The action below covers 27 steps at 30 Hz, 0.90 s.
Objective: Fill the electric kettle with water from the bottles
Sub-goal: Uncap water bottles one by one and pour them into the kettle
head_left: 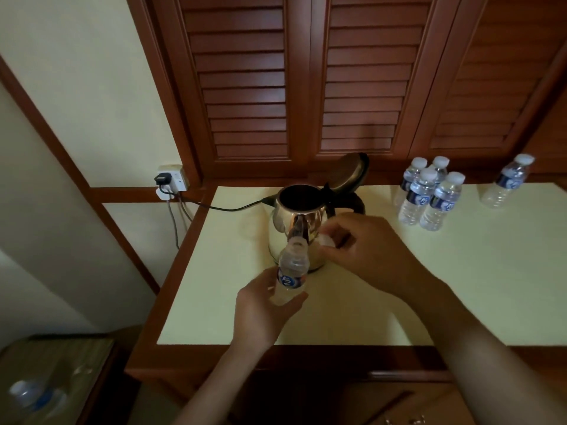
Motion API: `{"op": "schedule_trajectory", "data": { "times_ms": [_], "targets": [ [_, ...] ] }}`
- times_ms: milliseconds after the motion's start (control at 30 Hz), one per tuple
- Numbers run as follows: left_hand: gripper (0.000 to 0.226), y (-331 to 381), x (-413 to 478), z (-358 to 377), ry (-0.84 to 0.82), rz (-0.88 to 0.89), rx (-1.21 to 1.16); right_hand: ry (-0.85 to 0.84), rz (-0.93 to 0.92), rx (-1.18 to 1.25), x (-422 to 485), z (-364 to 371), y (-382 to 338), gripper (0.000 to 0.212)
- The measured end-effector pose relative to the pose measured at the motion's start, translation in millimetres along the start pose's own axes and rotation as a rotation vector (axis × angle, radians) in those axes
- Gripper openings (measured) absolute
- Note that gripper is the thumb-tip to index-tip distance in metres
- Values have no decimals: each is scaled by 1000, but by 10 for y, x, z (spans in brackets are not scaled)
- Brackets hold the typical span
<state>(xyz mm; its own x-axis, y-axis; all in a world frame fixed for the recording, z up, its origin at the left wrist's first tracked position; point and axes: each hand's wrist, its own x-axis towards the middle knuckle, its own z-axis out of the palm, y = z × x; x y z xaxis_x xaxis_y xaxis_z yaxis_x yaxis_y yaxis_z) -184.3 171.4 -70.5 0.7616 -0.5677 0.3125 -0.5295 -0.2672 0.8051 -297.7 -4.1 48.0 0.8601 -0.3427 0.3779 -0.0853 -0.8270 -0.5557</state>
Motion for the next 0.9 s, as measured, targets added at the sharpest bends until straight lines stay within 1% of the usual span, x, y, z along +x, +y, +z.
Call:
{"op": "schedule_trajectory", "data": {
  "times_ms": [100,167,267,300,367,500,600,700,900],
  "targets": [
    [57,-115,25,-94,-17,-22,-4,74,108,-65,-219,257,278,18],
    [58,-173,42,-156,-49,-35,-19,71,185,-116,-377,477,467,21],
    [58,-218,68,-230,-108,-51,-66,75,330,-235,-585,819,725,30],
    [56,-215,75,-249,-125,-54,-77,80,345,-285,-631,917,791,35],
    [49,-197,88,-282,-135,-54,-95,98,319,-376,-697,1057,874,41],
    [45,-166,141,-348,-96,-37,-134,231,261,-384,-780,1113,860,40],
    [46,-154,221,-414,-62,-5,-157,246,306,-330,-789,1103,846,34],
    [48,-126,372,-506,-44,25,-127,247,316,-273,-785,1099,853,32],
    [39,14,779,-766,-20,108,-38,284,303,-261,-794,1108,891,29]
  ]
}}
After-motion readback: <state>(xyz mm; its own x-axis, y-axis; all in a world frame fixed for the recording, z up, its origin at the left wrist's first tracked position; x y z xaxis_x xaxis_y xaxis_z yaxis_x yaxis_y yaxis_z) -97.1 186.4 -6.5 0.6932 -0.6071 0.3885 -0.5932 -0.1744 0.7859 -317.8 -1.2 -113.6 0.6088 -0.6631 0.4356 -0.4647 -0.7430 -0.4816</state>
